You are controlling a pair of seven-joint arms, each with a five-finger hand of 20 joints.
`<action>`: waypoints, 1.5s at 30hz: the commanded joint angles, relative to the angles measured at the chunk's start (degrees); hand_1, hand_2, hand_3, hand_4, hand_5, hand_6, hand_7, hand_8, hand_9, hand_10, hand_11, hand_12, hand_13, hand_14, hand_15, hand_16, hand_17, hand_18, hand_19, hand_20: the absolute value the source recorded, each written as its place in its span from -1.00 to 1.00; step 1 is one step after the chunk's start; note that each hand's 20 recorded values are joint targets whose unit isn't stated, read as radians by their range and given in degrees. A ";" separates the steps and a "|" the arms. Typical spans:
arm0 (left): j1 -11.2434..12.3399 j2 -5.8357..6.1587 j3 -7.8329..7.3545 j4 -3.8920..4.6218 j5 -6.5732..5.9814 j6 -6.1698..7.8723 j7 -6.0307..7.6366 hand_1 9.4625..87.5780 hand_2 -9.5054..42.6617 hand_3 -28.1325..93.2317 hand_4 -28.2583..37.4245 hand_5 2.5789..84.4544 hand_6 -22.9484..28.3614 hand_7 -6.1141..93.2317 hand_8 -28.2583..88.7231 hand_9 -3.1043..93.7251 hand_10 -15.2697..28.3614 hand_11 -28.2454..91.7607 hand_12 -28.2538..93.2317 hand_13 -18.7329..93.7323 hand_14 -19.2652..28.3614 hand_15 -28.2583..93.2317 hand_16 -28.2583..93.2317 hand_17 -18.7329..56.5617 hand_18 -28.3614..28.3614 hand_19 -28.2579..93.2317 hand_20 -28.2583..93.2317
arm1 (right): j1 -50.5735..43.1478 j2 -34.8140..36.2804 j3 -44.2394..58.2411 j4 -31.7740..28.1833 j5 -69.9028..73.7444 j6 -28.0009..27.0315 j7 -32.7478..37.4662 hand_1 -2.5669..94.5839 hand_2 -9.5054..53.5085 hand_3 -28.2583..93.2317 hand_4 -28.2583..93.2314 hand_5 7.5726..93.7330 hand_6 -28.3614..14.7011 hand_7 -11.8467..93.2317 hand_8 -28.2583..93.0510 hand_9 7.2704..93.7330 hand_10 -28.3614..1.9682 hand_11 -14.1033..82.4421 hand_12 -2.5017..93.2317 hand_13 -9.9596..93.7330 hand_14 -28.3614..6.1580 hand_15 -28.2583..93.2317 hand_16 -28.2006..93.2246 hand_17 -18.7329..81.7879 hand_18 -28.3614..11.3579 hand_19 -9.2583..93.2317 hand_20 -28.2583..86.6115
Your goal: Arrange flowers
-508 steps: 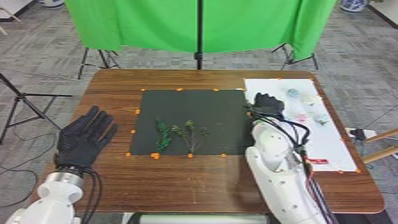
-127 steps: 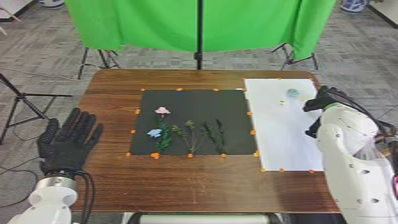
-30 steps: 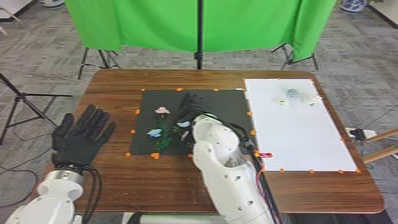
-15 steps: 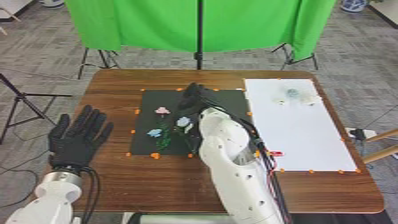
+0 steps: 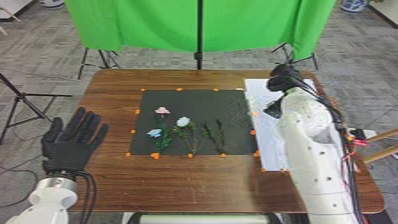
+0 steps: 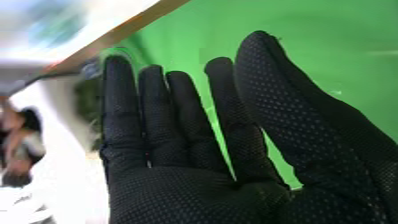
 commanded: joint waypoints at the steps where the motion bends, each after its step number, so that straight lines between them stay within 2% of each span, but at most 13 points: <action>1: 1.19 -0.21 -0.21 0.00 -0.11 1.04 0.20 -0.47 -0.20 0.68 -1.00 0.09 0.23 -0.54 -0.67 -0.08 0.36 -0.17 -0.30 -0.10 0.43 0.18 -0.61 -0.58 0.48 -0.05 -0.26 | -3.96 4.90 3.16 -1.20 -2.40 -4.09 -0.92 0.21 -1.00 0.84 -1.00 -0.02 0.26 -0.38 -0.78 -0.16 -0.19 -0.47 -0.66 -0.18 -0.16 -0.19 -0.36 -0.23 -0.25 -0.11 -0.28; 3: 1.25 -0.32 -0.34 -0.13 -0.43 1.75 0.29 -0.47 -0.19 0.68 -1.00 0.09 0.23 -0.54 -0.67 -0.08 0.36 -0.17 -0.30 -0.10 0.43 0.18 -0.61 -0.58 0.48 -0.05 -0.26 | -4.43 4.67 3.01 -1.18 -2.43 -4.43 -1.91 0.21 -1.00 0.84 -1.00 -0.02 0.26 -0.38 -0.78 -0.16 -0.17 -0.47 -0.66 -0.16 -0.15 -0.19 -0.35 -0.21 -0.24 -0.11 -0.27; 6: 0.71 -0.26 -0.12 0.19 -0.65 1.79 0.18 -0.47 -0.18 0.68 -1.00 0.09 0.23 -0.53 -0.67 -0.08 0.36 -0.17 -0.30 -0.10 0.43 0.18 -0.61 -0.58 0.48 -0.05 -0.26 | -4.45 3.75 3.38 -0.37 -3.55 -5.02 -5.39 0.22 -1.00 0.84 -1.00 -0.01 0.26 -0.38 -0.78 -0.16 -0.15 -0.47 -0.66 -0.14 -0.14 -0.19 -0.35 -0.20 -0.23 -0.11 -0.25; 9: 0.48 -0.17 0.25 0.37 -1.84 1.42 0.20 -0.46 -0.18 0.68 -0.99 0.10 0.23 -0.53 -0.67 -0.08 0.36 -0.16 -0.30 -0.10 0.43 0.18 -0.61 -0.58 0.48 -0.04 -0.26 | -4.03 2.80 3.83 1.49 -3.86 -2.49 -7.97 0.23 -1.00 0.83 -1.00 -0.02 0.29 -0.36 -0.78 -0.17 -0.06 -0.48 -0.66 -0.12 -0.03 -0.20 -0.34 -0.16 -0.16 -0.17 -0.24; 11: 0.70 -0.15 0.37 0.25 -1.33 1.45 0.35 -0.44 -0.18 0.69 -0.98 0.09 0.23 -0.53 -0.67 -0.08 0.36 -0.16 -0.30 -0.10 0.43 0.18 -0.61 -0.58 0.48 -0.04 -0.26 | -3.15 2.33 3.78 2.67 -4.15 -2.50 -8.45 0.24 -1.00 0.83 -1.00 0.00 0.31 -0.34 -0.80 -0.16 -0.01 -0.48 -0.67 -0.10 0.05 -0.20 -0.33 -0.13 -0.11 -0.24 -0.19; 16: 0.97 -0.38 0.42 0.16 -2.39 1.33 0.53 -0.42 -0.19 0.69 -0.94 0.09 0.23 -0.53 -0.68 -0.08 0.36 -0.16 -0.30 -0.10 0.43 0.19 -0.61 -0.59 0.48 -0.04 -0.26 | -1.44 2.91 2.14 5.83 -9.43 -4.70 -9.86 0.25 -1.00 0.82 -1.00 0.01 0.34 -0.34 -0.80 -0.15 0.05 -0.49 -0.68 -0.09 0.10 -0.22 -0.33 -0.11 -0.06 -0.28 -0.16; 20: 1.16 -0.68 0.46 0.10 -2.20 1.58 0.52 -0.41 -0.18 0.69 -0.94 0.10 0.23 -0.53 -0.68 -0.08 0.36 -0.16 -0.30 -0.10 0.42 0.19 -0.61 -0.59 0.48 -0.04 -0.26 | -1.52 3.33 1.66 7.17 -11.88 -6.58 -8.74 0.26 -1.00 0.82 -1.00 0.01 0.34 -0.34 -0.80 -0.14 0.05 -0.50 -0.68 -0.10 0.10 -0.23 -0.33 -0.10 -0.06 -0.25 -0.13; 22: 1.48 -0.69 0.30 -0.04 -2.17 1.83 0.64 -0.41 -0.18 0.69 -0.94 0.10 0.23 -0.53 -0.68 -0.08 0.36 -0.16 -0.30 -0.10 0.42 0.19 -0.61 -0.59 0.48 -0.03 -0.25 | -2.03 3.20 1.74 7.11 -11.71 -7.33 -7.98 0.27 -1.00 0.82 -1.00 0.02 0.33 -0.35 -0.80 -0.14 0.05 -0.50 -0.68 -0.10 0.07 -0.23 -0.33 -0.08 -0.11 -0.14 -0.08; 25: 1.73 -0.83 0.17 -0.13 -2.37 2.00 0.71 -0.41 -0.18 0.69 -0.94 0.10 0.23 -0.53 -0.68 -0.08 0.36 -0.15 -0.30 -0.10 0.42 0.19 -0.61 -0.59 0.48 -0.03 -0.26 | -2.45 3.01 1.39 7.40 -10.08 -7.03 -5.64 0.29 -1.00 0.75 -1.00 0.11 0.34 -0.37 -0.78 0.03 0.04 -0.46 -0.64 0.12 0.02 -0.04 -0.26 -0.06 -0.38 0.40 0.07; 29: 1.45 -1.19 0.33 0.20 -2.27 2.00 0.20 -0.42 -0.15 0.68 -0.95 0.10 0.23 -0.53 -0.68 -0.08 0.36 -0.15 -0.30 -0.09 0.43 0.20 -0.61 -0.59 0.49 0.00 -0.24 | -3.50 2.85 1.21 8.17 -11.36 -4.82 -6.09 0.43 -1.00 0.51 -1.00 0.26 0.36 -0.35 -0.75 0.26 0.10 -0.35 -0.57 0.34 0.31 0.07 0.07 0.03 -0.45 0.70 0.18; 33: 1.45 -1.31 0.48 0.24 -2.24 2.18 -0.10 -0.43 -0.13 0.68 -0.96 0.10 0.23 -0.52 -0.68 -0.08 0.36 -0.15 -0.30 -0.09 0.42 0.22 -0.61 -0.59 0.49 0.02 -0.23 | -4.41 3.01 0.57 8.21 -10.20 -0.44 -6.04 0.44 -1.00 0.47 -1.00 0.43 0.33 -0.20 -0.56 0.58 0.22 -0.50 -0.14 0.44 0.32 0.19 0.17 0.09 -0.43 0.75 0.23; 39: 1.67 -1.42 0.27 0.14 -1.97 1.94 -0.13 -0.43 -0.12 0.68 -0.97 0.10 0.23 -0.52 -0.68 -0.08 0.36 -0.15 -0.30 -0.09 0.43 0.22 -0.61 -0.59 0.49 0.02 -0.23 | -5.87 4.73 -2.08 5.12 -8.20 5.37 -7.22 0.42 -1.00 0.49 -1.00 0.50 0.34 -0.13 -0.54 0.68 0.18 -0.48 -0.07 0.48 0.30 0.19 0.18 0.09 -0.44 0.74 0.23; 45: 1.42 -1.34 0.22 0.25 -1.58 1.89 -0.54 -0.44 -0.12 0.68 -0.97 0.10 0.23 -0.52 -0.68 -0.08 0.36 -0.15 -0.30 -0.09 0.42 0.21 -0.61 -0.59 0.49 0.01 -0.23 | -7.51 6.57 -9.18 -3.96 -5.14 10.50 -7.11 0.40 -1.00 0.53 -1.00 0.51 0.31 -0.12 -0.54 0.68 0.17 -0.49 -0.06 0.48 0.29 0.18 0.19 0.10 -0.46 0.73 0.22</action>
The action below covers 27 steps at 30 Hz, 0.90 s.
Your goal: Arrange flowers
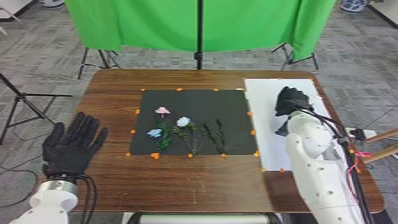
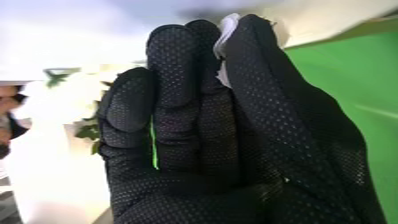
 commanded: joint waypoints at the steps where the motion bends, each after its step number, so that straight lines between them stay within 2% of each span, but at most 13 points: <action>1: 0.55 -0.40 0.23 0.35 0.49 0.44 -1.17 -0.44 -0.12 0.68 -0.98 0.10 0.23 -0.52 -0.68 -0.08 0.36 -0.15 -0.30 -0.09 0.42 0.21 -0.61 -0.59 0.49 0.01 -0.24 | -2.64 2.00 -8.31 -11.36 3.41 6.01 -0.18 0.39 -1.00 0.54 -1.00 0.51 0.30 -0.13 -0.54 0.69 0.17 -0.49 -0.06 0.47 0.28 0.18 0.19 0.09 -0.47 0.73 0.22; 7: -0.12 0.11 0.10 0.70 0.95 0.23 -1.75 -0.44 -0.12 0.68 -0.98 0.10 0.23 -0.53 -0.68 -0.08 0.36 -0.15 -0.30 -0.09 0.42 0.21 -0.61 -0.59 0.49 0.01 -0.24 | -5.18 -0.68 -13.30 -17.57 5.75 5.99 -4.15 0.38 -1.00 0.57 -1.00 0.52 0.28 -0.14 -0.53 0.68 0.16 -0.49 -0.07 0.47 0.26 0.19 0.18 0.10 -0.51 0.73 0.21; 10: -0.64 0.30 0.14 0.99 1.07 0.03 -2.28 -0.44 -0.12 0.69 -0.97 0.10 0.23 -0.52 -0.68 -0.08 0.36 -0.15 -0.30 -0.09 0.42 0.21 -0.61 -0.60 0.49 0.01 -0.24 | -5.54 -2.90 -15.72 -17.00 5.15 5.14 -5.69 0.37 -1.00 0.58 -1.00 0.51 0.28 -0.14 -0.52 0.68 0.16 -0.50 -0.07 0.47 0.25 0.19 0.17 0.10 -0.52 0.73 0.21; 13: -1.30 0.54 0.54 1.31 1.17 -0.18 -2.72 -0.44 -0.11 0.69 -0.97 0.10 0.23 -0.53 -0.68 -0.08 0.35 -0.15 -0.30 -0.09 0.42 0.21 -0.61 -0.60 0.49 0.01 -0.24 | -6.19 -5.03 -17.69 -17.22 8.34 1.51 -4.21 0.36 -1.00 0.58 -1.00 0.51 0.27 -0.14 -0.52 0.68 0.16 -0.49 -0.08 0.47 0.25 0.19 0.17 0.10 -0.52 0.74 0.21; 17: -1.68 0.50 0.66 1.61 1.22 -0.22 -3.56 -0.44 -0.11 0.68 -0.98 0.10 0.23 -0.53 -0.68 -0.08 0.36 -0.15 -0.30 -0.09 0.42 0.21 -0.61 -0.60 0.49 0.01 -0.24 | -8.37 -6.24 -19.71 -17.97 5.11 0.84 -6.48 0.36 -1.00 0.58 -1.00 0.50 0.26 -0.15 -0.52 0.67 0.16 -0.50 -0.08 0.46 0.24 0.20 0.17 0.09 -0.53 0.74 0.20; 22: -1.73 0.70 0.38 1.62 1.32 0.09 -3.54 -0.44 -0.11 0.68 -0.98 0.10 0.23 -0.53 -0.68 -0.08 0.35 -0.15 -0.31 -0.09 0.42 0.21 -0.61 -0.60 0.49 0.01 -0.24 | -9.42 -6.63 -20.86 -19.28 6.01 -0.59 -5.46 0.37 -1.00 0.58 -1.00 0.50 0.26 -0.15 -0.52 0.67 0.16 -0.50 -0.09 0.46 0.24 0.20 0.16 0.09 -0.54 0.74 0.20; 27: -1.41 0.58 0.26 1.57 1.13 0.23 -3.60 -0.44 -0.10 0.68 -0.99 0.10 0.23 -0.53 -0.68 -0.08 0.36 -0.15 -0.31 -0.09 0.42 0.21 -0.61 -0.60 0.49 0.01 -0.24 | -9.50 -6.98 -21.71 -19.31 4.57 1.42 -5.20 0.38 -1.00 0.58 -1.00 0.50 0.26 -0.15 -0.52 0.66 0.15 -0.50 -0.10 0.46 0.24 0.20 0.16 0.09 -0.54 0.75 0.20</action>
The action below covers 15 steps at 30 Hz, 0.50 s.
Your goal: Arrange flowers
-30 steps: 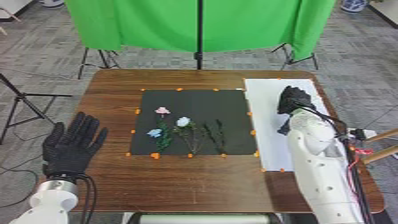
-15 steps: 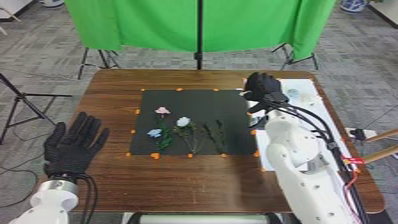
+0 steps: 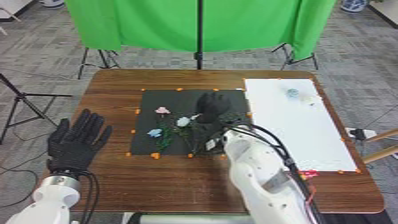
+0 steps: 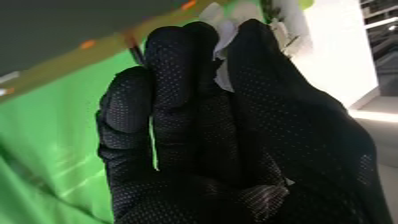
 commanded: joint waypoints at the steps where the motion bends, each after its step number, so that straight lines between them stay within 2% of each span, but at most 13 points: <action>1: 0.55 -0.02 0.01 0.55 0.33 0.37 -0.84 -0.44 -0.10 0.68 -0.99 0.10 0.23 -0.53 -0.68 -0.08 0.36 -0.15 -0.31 -0.09 0.42 0.21 -0.61 -0.60 0.49 0.01 -0.24 | -0.95 -0.67 -1.30 -0.62 -2.28 1.79 0.30 0.38 -1.00 0.58 -1.00 0.50 0.25 -0.15 -0.52 0.66 0.15 -0.50 -0.10 0.46 0.24 0.21 0.16 0.09 -0.54 0.75 0.20; 7: 0.07 -0.05 0.05 0.71 0.98 -0.09 -1.02 -0.44 -0.10 0.68 -0.99 0.10 0.23 -0.53 -0.68 -0.08 0.35 -0.15 -0.31 -0.09 0.42 0.21 -0.61 -0.60 0.49 0.01 -0.24 | -1.50 -1.26 -1.13 -0.28 -2.36 2.79 -1.10 0.38 -1.00 0.58 -1.00 0.49 0.25 -0.16 -0.52 0.66 0.15 -0.51 -0.11 0.46 0.24 0.21 0.16 0.09 -0.55 0.75 0.19; 15: 0.54 -0.12 0.01 0.53 0.58 -0.17 -0.61 -0.44 -0.09 0.68 -0.99 0.10 0.23 -0.53 -0.68 -0.08 0.35 -0.15 -0.31 -0.09 0.42 0.21 -0.61 -0.60 0.49 0.01 -0.24 | -0.51 -2.21 -0.33 5.30 -9.66 7.39 -4.23 0.39 -1.00 0.58 -1.00 0.49 0.25 -0.18 -0.53 0.65 0.15 -0.52 -0.13 0.45 0.25 0.20 0.15 0.08 -0.54 0.75 0.19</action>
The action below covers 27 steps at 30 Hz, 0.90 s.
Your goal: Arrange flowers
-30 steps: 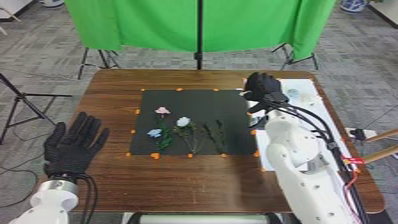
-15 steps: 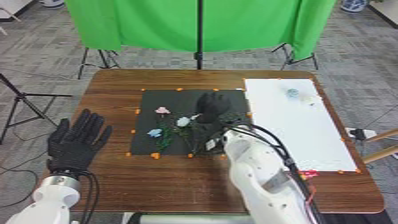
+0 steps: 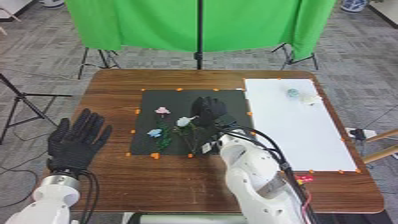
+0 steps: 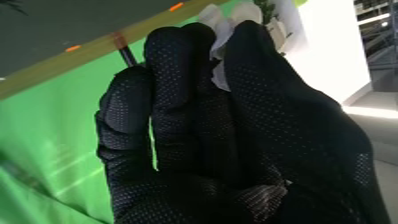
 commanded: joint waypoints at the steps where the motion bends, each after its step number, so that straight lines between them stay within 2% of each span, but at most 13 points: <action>1: 0.80 -0.21 0.08 0.29 -0.01 -0.36 -0.31 -0.44 -0.09 0.68 -0.99 0.10 0.23 -0.53 -0.68 -0.08 0.35 -0.15 -0.31 -0.09 0.42 0.21 -0.61 -0.60 0.49 0.01 -0.24 | 0.53 -1.16 0.68 5.47 -8.13 4.63 -3.33 0.39 -1.00 0.58 -1.00 0.49 0.26 -0.19 -0.53 0.65 0.15 -0.52 -0.13 0.45 0.25 0.20 0.15 0.08 -0.54 0.75 0.19; 11: 1.24 -0.06 -0.17 0.00 -0.26 -0.34 -0.04 -0.44 -0.09 0.68 -0.99 0.10 0.23 -0.53 -0.68 -0.08 0.35 -0.15 -0.31 -0.09 0.43 0.22 -0.61 -0.60 0.49 0.01 -0.24 | 0.27 -1.12 1.13 5.49 -8.38 1.11 -2.55 0.39 -1.00 0.58 -1.00 0.48 0.25 -0.20 -0.53 0.64 0.15 -0.52 -0.13 0.45 0.26 0.19 0.15 0.08 -0.54 0.74 0.18; 13: 1.18 -0.19 -0.14 -0.07 -0.49 -0.21 -0.27 -0.44 -0.09 0.68 -0.99 0.10 0.23 -0.53 -0.68 -0.08 0.35 -0.15 -0.31 -0.09 0.43 0.22 -0.61 -0.60 0.49 0.01 -0.24 | 0.27 -1.51 1.42 4.68 -9.18 -1.55 -3.05 0.40 -1.00 0.58 -1.00 0.47 0.25 -0.20 -0.53 0.63 0.15 -0.53 -0.13 0.44 0.26 0.19 0.15 0.08 -0.54 0.74 0.18; 14: 1.01 -0.23 -0.12 -0.11 -0.76 -0.08 -0.65 -0.44 -0.10 0.68 -0.99 0.10 0.23 -0.53 -0.68 -0.08 0.36 -0.15 -0.30 -0.09 0.43 0.22 -0.61 -0.60 0.49 0.01 -0.24 | 0.24 -1.95 2.20 4.06 -9.83 -4.58 -4.69 0.42 -1.00 0.58 -1.00 0.46 0.26 -0.20 -0.53 0.62 0.16 -0.54 -0.14 0.44 0.27 0.18 0.15 0.07 -0.53 0.72 0.17; 16: 0.75 -0.10 0.01 -0.45 -1.45 0.43 -1.39 -0.41 -0.11 0.67 -0.99 0.10 0.23 -0.52 -0.68 -0.07 0.36 -0.15 -0.30 -0.08 0.43 0.22 -0.61 -0.60 0.49 0.01 -0.24 | -0.08 -2.09 2.40 2.96 -10.40 -7.06 -5.19 0.45 -1.00 0.59 -1.00 0.44 0.28 -0.22 -0.54 0.56 0.19 -0.55 -0.20 0.42 0.29 0.13 0.16 0.02 -0.51 0.75 0.09; 17: 0.72 -0.20 0.06 -0.37 -1.13 -0.11 -1.47 -0.39 -0.10 0.67 -0.99 0.11 0.22 -0.52 -0.68 -0.05 0.36 -0.14 -0.30 -0.07 0.43 0.25 -0.61 -0.60 0.49 0.02 -0.24 | -0.25 -2.04 2.29 2.56 -10.11 -7.65 -5.25 0.46 -1.00 0.60 -1.00 0.42 0.30 -0.23 -0.54 0.52 0.19 -0.52 -0.25 0.41 0.30 0.10 0.16 -0.01 -0.51 0.78 0.03; 19: 0.49 -0.18 0.28 -0.40 -1.04 0.17 -1.04 -0.38 -0.10 0.67 -0.98 0.12 0.22 -0.51 -0.68 -0.04 0.36 -0.11 -0.30 -0.05 0.43 0.29 -0.61 -0.59 0.49 0.02 -0.24 | -0.45 -2.13 2.36 1.74 -10.63 -9.41 -5.49 0.48 -1.00 0.60 -1.00 0.40 0.32 -0.27 -0.56 0.45 0.16 -0.46 -0.36 0.40 0.31 0.07 0.15 -0.03 -0.50 0.78 0.00; 22: 0.54 -0.08 0.18 -0.48 -1.03 0.47 -0.96 -0.37 -0.12 0.67 -0.97 0.12 0.23 -0.51 -0.68 -0.04 0.36 -0.11 -0.30 -0.05 0.43 0.30 -0.62 -0.59 0.49 0.02 -0.24 | -0.65 -2.39 2.79 0.11 -10.67 -14.31 -5.80 0.47 -1.00 0.60 -1.00 0.35 0.35 -0.33 -0.72 0.34 0.05 -0.37 -0.55 0.37 0.31 0.05 0.15 -0.03 -0.51 0.70 0.07; 24: 0.86 -0.02 0.04 -0.64 -1.25 0.41 -0.84 -0.37 -0.12 0.67 -0.96 0.12 0.23 -0.51 -0.68 -0.04 0.36 -0.11 -0.30 -0.06 0.43 0.30 -0.62 -0.59 0.49 0.02 -0.24 | -0.76 -2.46 3.05 -0.78 -10.82 -16.83 -6.09 0.47 -1.00 0.60 -1.00 0.30 0.34 -0.36 -0.76 0.30 0.03 -0.39 -0.58 0.36 0.29 0.04 0.14 -0.04 -0.52 0.67 0.08; 27: 0.91 0.03 0.04 -0.60 -1.53 0.64 -0.75 -0.39 -0.15 0.68 -0.96 0.12 0.23 -0.51 -0.68 -0.05 0.36 -0.11 -0.30 -0.07 0.42 0.29 -0.63 -0.60 0.49 0.02 -0.24 | -1.01 -2.27 3.21 -1.47 -10.31 -17.57 -5.63 0.46 -1.00 0.61 -1.00 0.25 0.30 -0.41 -0.75 0.25 0.01 -0.42 -0.59 0.34 0.27 0.03 0.13 -0.05 -0.53 0.64 0.09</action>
